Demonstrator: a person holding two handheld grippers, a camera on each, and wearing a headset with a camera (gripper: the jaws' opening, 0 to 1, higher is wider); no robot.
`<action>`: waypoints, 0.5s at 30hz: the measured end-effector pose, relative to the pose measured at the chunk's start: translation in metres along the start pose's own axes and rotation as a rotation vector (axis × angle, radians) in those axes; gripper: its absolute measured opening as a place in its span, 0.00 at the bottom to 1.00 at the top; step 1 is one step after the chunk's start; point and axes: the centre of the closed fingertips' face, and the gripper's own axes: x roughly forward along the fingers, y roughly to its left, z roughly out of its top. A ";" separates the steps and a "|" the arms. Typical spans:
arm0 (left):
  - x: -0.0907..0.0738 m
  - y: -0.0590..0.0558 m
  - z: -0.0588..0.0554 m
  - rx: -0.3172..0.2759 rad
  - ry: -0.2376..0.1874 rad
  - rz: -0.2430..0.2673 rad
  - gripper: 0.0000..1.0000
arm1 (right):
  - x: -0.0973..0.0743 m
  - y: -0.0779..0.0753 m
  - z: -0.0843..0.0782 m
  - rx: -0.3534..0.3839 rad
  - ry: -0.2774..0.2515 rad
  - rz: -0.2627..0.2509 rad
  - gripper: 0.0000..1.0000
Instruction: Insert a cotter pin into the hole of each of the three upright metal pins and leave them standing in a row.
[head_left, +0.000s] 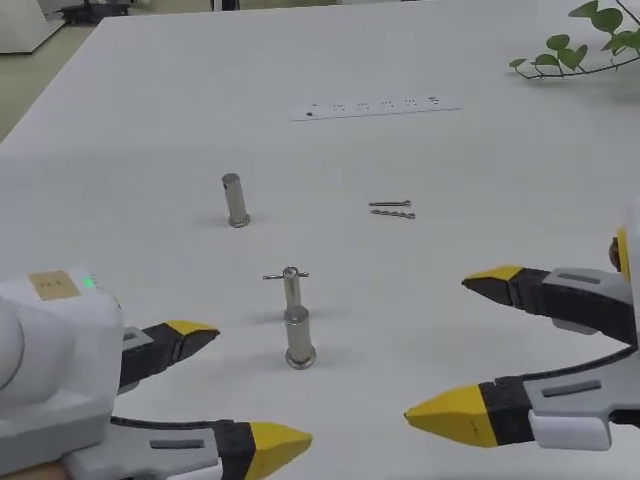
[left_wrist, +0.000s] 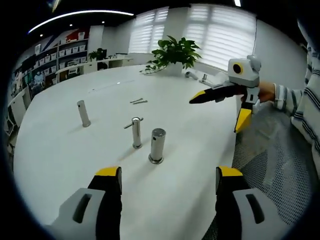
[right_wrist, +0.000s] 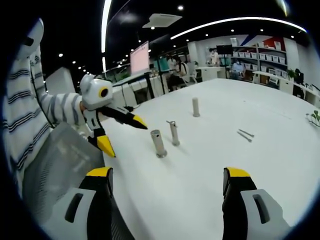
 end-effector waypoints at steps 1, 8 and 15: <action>-0.001 0.003 0.001 -0.010 -0.010 0.016 0.76 | 0.000 -0.001 -0.001 -0.002 0.007 0.001 0.92; -0.008 0.007 0.000 -0.045 -0.035 0.018 0.86 | -0.005 -0.013 -0.005 -0.030 0.061 -0.008 0.91; -0.015 0.006 0.003 -0.144 -0.099 -0.003 0.99 | -0.006 -0.035 -0.004 -0.066 0.095 -0.026 0.90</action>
